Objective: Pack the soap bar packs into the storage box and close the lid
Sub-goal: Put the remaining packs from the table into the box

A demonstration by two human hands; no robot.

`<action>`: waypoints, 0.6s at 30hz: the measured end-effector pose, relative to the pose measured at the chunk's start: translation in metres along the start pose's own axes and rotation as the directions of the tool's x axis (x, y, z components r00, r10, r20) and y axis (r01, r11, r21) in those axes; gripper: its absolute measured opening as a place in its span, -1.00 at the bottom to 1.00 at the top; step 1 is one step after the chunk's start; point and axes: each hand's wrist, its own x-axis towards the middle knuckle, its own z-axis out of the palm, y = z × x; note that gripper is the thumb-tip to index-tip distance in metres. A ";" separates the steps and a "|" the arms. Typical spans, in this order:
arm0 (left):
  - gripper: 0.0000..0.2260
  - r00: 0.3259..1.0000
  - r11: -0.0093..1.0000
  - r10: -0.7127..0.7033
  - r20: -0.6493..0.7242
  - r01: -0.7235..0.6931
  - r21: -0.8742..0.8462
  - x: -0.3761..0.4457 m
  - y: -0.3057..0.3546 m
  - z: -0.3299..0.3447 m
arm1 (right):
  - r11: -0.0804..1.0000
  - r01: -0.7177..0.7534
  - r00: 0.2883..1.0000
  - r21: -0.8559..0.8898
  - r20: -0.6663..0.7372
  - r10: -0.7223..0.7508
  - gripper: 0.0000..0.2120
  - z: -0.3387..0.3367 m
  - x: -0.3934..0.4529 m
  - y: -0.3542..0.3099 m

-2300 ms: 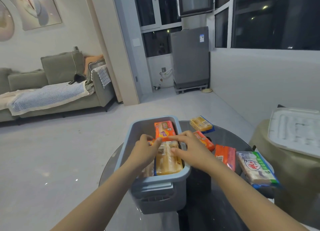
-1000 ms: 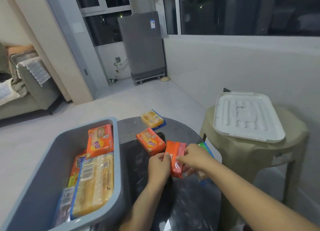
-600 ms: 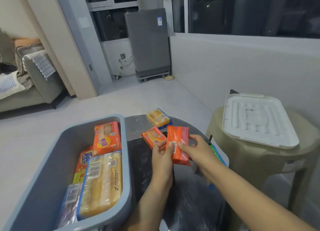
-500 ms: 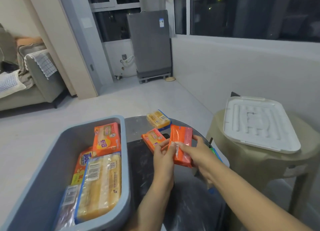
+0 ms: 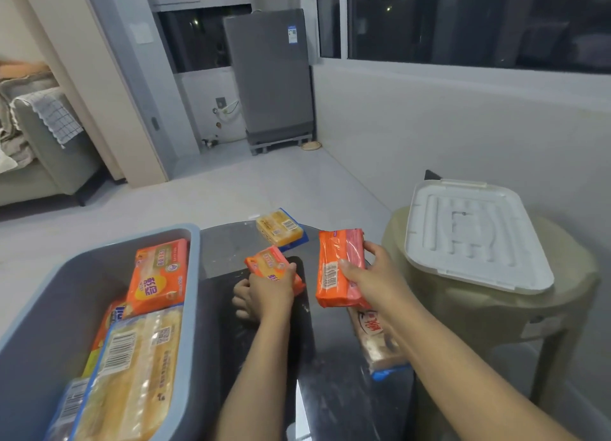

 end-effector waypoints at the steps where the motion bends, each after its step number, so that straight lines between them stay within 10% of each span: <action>1: -0.35 1.000 1.000 0.002 0.010 -0.002 0.001 0.002 0.001 0.001 | 1.000 0.006 1.000 -0.003 -0.006 -0.006 -0.41 -0.003 0.001 0.000; 10: -0.49 0.972 0.949 0.163 0.171 -0.107 -0.297 -0.008 0.007 0.001 | 0.998 0.035 0.998 -0.053 -0.052 -0.037 -0.42 -0.021 0.002 -0.008; 18: -0.51 0.969 0.700 0.159 0.190 0.025 -0.714 -0.061 0.006 -0.029 | 0.998 0.065 0.997 0.024 -0.046 -0.064 -0.45 -0.036 -0.016 -0.022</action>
